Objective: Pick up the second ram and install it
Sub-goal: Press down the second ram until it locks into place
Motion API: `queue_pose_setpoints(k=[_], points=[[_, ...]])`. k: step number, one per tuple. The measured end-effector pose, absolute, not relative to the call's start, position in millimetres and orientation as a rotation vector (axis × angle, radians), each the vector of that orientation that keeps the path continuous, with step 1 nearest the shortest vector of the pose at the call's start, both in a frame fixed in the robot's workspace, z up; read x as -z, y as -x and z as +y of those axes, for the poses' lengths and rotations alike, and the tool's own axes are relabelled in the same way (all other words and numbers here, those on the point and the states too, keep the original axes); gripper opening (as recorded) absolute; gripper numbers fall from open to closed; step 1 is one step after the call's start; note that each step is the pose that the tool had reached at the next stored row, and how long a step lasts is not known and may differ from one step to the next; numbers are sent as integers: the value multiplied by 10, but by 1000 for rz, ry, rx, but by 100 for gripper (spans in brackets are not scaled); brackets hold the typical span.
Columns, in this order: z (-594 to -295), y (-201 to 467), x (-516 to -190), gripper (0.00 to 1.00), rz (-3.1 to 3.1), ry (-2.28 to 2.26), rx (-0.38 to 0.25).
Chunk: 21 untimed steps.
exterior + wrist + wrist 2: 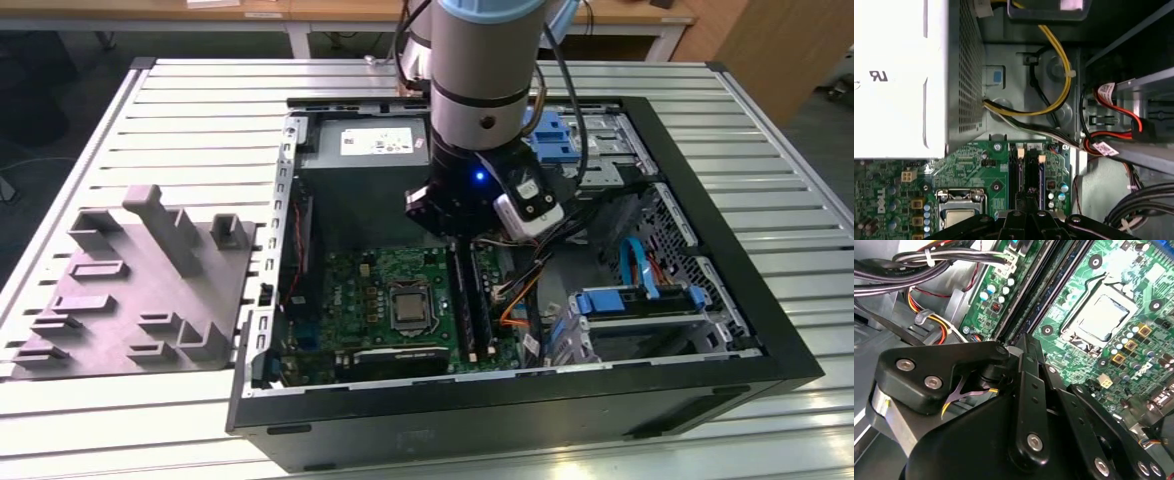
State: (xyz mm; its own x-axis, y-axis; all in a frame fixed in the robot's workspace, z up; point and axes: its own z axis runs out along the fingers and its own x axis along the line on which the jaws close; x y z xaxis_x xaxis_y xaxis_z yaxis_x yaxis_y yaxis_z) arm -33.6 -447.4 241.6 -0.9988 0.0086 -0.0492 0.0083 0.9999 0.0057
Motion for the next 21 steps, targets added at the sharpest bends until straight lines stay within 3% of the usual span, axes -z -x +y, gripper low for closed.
queue_pose_setpoints(k=[21], points=[[-4403,336,-2235,10,3092,-14,-9]])
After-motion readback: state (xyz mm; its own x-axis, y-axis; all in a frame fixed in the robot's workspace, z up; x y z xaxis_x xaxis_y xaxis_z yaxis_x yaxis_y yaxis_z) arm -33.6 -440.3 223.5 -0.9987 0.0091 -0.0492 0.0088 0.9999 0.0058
